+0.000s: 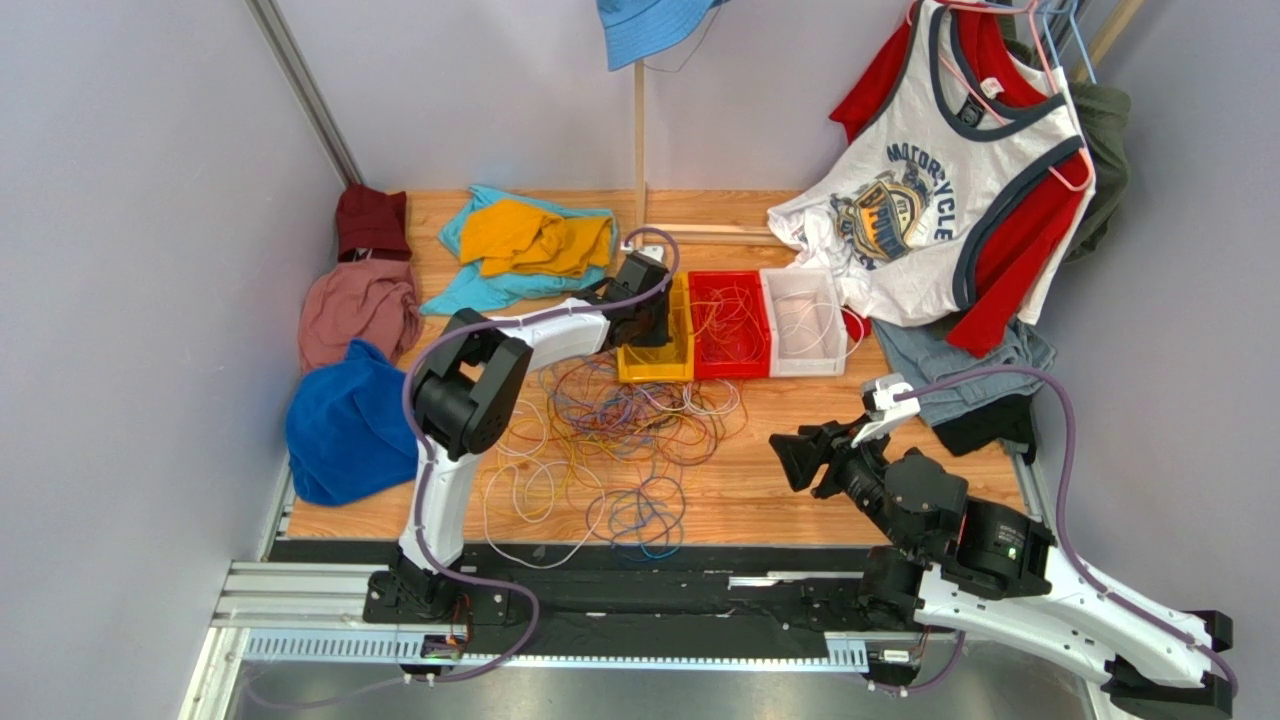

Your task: Untangle the cables

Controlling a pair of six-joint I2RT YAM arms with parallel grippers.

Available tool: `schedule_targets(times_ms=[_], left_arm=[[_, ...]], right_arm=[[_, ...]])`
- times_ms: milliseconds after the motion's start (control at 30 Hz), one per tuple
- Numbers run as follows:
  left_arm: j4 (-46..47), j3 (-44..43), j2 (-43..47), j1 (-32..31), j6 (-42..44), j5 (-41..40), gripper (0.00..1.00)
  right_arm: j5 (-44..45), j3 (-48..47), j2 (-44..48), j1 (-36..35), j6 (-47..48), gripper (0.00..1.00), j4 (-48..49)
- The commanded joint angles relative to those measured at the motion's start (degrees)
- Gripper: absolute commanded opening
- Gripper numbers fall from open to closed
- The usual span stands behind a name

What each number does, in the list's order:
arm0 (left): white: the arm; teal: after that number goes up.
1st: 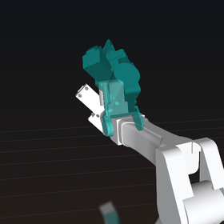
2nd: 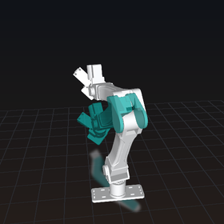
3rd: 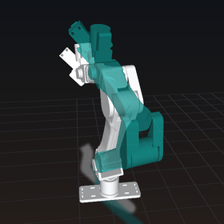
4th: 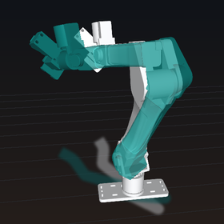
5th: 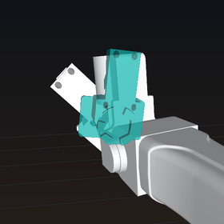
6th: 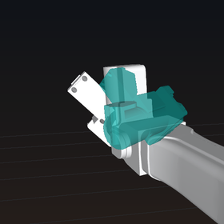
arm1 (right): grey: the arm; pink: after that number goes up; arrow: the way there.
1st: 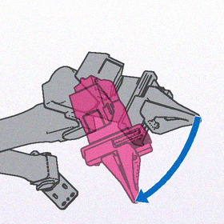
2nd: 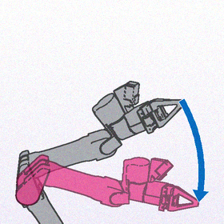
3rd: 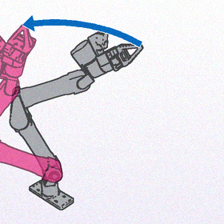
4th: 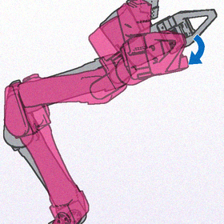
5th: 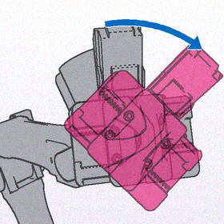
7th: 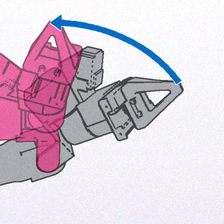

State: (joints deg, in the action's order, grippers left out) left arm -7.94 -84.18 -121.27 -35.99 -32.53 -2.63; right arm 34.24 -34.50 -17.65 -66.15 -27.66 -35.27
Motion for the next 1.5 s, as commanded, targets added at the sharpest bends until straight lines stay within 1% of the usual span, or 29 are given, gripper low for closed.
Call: schedule_targets(times_ms=[0, 167, 367, 467, 567, 600, 667, 700, 767, 800, 867, 900, 933, 967, 1033, 1067, 1100, 1133, 1200, 1233, 1267, 1367, 1467], left_arm=[[-1.6, -1.9, -1.2, 0.3, -0.6, -1.6, 0.00], [0.8, 0.9, 5.2, 0.2, 1.4, -2.7, 0.00], [-0.8, -0.3, 12.1, 0.2, 3.3, -2.9, 0.02], [-1.6, 0.1, 15.6, 0.1, 3.4, -2.8, 0.05], [-1.9, 0.8, 19.0, 0.1, 3.6, -2.8, 0.12], [-2.0, 0.9, 19.8, 0.2, 3.6, -2.7, 0.17], [-2.0, 1.2, 22.5, 0.1, 3.6, -2.5, 0.23], [-1.9, 1.3, 23.3, 0.1, 3.7, -2.4, 0.29], [-2.3, 1.4, 25.7, 0.0, 4.1, -2.0, 0.37], [-2.5, 1.5, 26.6, 0.0, 4.3, -2.1, 0.50], [-2.8, 2.2, 29.0, -0.1, 4.7, -2.5, 0.64], [-2.2, 2.8, 29.7, -0.6, 4.6, -2.2, 0.76], [-1.2, 3.6, 30.8, -0.7, 4.4, -1.3, 0.82], [0.5, 4.6, 30.9, -1.0, 4.6, 1.4, 0.94], [-0.3, 4.0, 29.5, -3.3, 6.5, 1.1, 0.94], [-2.7, 2.5, 28.6, -4.5, 7.7, -0.9, 0.95], [-3.8, 1.7, 26.6, -7.1, 10.6, -3.0, 0.95], [-4.7, 1.0, 25.7, -8.3, 11.9, -6.6, 0.95], [-5.9, -0.1, 23.1, -10.8, 14.5, -8.9, 0.95], [-5.8, -0.3, 22.4, -11.2, 15.0, -10.0, 0.93], [-5.5, -0.4, 21.9, -11.5, 15.3, -10.1, 0.88], [-5.9, -1.6, 19.0, -11.6, 15.6, -9.8, 0.80], [-7.2, -3.6, 15.9, -11.6, 15.8, -9.8, 0.75]], right_arm=[[0.7, 0.2, -0.4, -0.1, -0.6, 0.52, 1.5], [0.5, 0.2, -0.1, -0.1, -0.8, 0.52, 1.3], [0.7, 0.3, 0.2, -0.1, -0.8, 0.51, 1.6], [0.7, 0.6, 0.3, -0.1, -0.8, 0.51, 1.8], [0.7, 0.6, 0.3, -0.1, -0.7, 0.51, 2.0], [0.7, 0.6, 0.3, -0.1, -0.7, 0.51, 1.9], [0.8, 0.6, 0.4, -0.1, -0.8, 0.51, 2.0], [0.8, 0.6, 0.5, -0.1, -0.7, 0.51, 2.0], [0.9, 0.6, 0.4, -0.1, -0.9, 0.51, 2.0], [0.9, 0.6, 0.5, -0.1, -1.0, 0.51, 2.0], [0.8, 0.8, 0.6, -0.2, -1.1, 0.51, 2.0], [0.7, 0.8, 0.5, -0.1, -1.3, 0.51, 2.0], [0.7, 0.9, 0.6, -0.2, -1.5, 0.51, 2.0], [0.5, 1.2, 0.7, -0.1, -1.8, 0.51, 2.0], [0.5, 1.4, 0.7, -0.2, -2.0, 0.51, 2.2], [0.4, 1.4, 0.9, -0.1, -2.1, 0.51, 2.0], [0.3, 1.3, 0.9, -0.1, -2.2, 0.51, 2.0], [0.3, 1.1, 1.0, -0.1, -2.2, 0.51, 1.8], [0.3, 0.8, 1.1, -0.1, -2.4, 0.51, 1.1], [0.4, 0.7, 1.2, -0.1, -2.5, 0.51, 1.0], [0.5, 0.6, 1.5, -0.1, -2.6, 0.51, 0.6], [0.5, 0.6, 1.8, -0.1, -2.6, 0.51, 0.5], [0.6, 0.6, 1.7, -0.1, -2.5, 0.51, 0.5]])
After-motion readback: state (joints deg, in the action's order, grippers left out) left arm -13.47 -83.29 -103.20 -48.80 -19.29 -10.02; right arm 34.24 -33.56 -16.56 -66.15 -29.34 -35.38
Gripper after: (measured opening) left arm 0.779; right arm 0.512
